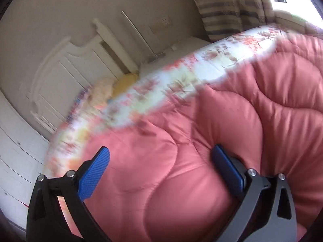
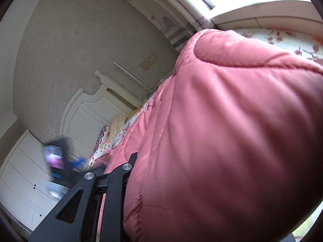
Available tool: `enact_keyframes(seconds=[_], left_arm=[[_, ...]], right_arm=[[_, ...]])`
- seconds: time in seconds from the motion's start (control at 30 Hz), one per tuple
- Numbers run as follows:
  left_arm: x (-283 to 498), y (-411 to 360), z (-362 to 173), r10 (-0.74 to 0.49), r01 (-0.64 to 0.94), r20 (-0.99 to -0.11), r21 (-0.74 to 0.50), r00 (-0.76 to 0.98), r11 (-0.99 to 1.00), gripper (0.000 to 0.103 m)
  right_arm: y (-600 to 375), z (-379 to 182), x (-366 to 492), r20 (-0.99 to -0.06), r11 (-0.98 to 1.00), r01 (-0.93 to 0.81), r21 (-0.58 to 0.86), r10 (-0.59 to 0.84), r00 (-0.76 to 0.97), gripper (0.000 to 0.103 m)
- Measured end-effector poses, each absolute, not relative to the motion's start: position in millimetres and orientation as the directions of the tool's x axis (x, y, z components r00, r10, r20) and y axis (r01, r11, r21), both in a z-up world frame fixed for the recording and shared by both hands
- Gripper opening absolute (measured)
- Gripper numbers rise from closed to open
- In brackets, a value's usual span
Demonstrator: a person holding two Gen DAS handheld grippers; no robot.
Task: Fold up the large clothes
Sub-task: 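Lift the jacket bundle with the right gripper while the left gripper pushes it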
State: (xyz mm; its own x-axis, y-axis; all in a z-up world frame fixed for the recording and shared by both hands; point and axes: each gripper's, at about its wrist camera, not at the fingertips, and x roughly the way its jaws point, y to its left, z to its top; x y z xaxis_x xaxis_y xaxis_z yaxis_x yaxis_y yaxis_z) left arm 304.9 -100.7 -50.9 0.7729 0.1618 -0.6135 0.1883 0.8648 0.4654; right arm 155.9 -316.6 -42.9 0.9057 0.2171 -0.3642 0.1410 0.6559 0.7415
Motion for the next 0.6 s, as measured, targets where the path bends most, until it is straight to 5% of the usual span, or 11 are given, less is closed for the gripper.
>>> enact_keyframes(seconds=[0.3,0.47,0.6], left_arm=[[327.6,-58.7,-48.1,0.039,0.171,-0.713,0.221,0.7,0.96,0.101],[321.7,-65.6,-48.7,0.094,0.149,-0.676,0.293,0.731,0.944,0.101],[314.4,-30.8,-22.9,0.032,0.109,-0.686,0.161,0.727,0.981,0.1]], right_arm=[[-230.3,46.9,144.0,-0.301,0.906,0.052,0.42,0.085,0.95,0.033],[-164.8,70.8,150.9,-0.288,0.965,0.055,0.255,0.021,0.957,0.033],[-122.3,78.8,158.5,-0.28,0.989,0.064,0.136,-0.024,0.96,0.033]])
